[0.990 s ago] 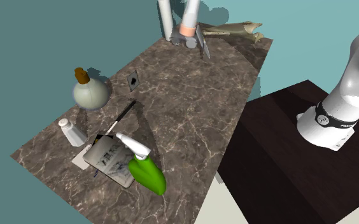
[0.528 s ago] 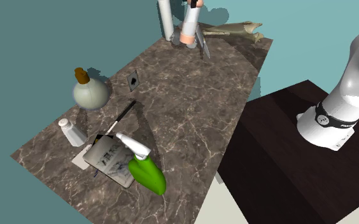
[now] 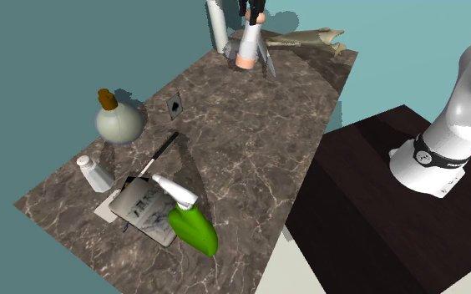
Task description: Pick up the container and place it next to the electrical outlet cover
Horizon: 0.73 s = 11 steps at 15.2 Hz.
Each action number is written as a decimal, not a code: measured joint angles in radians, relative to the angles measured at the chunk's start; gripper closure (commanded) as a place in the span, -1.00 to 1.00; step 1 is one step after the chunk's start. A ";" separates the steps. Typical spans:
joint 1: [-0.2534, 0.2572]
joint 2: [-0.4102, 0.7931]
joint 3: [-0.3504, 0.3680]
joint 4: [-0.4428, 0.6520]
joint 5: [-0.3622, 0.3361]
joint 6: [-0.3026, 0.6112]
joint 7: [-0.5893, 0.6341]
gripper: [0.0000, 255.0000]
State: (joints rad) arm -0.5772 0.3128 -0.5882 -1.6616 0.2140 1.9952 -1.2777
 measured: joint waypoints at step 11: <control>-0.005 0.039 0.013 -0.081 0.031 0.112 -0.023 1.00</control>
State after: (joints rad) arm -0.5826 0.3515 -0.5751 -1.7423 0.2455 2.1075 -1.3012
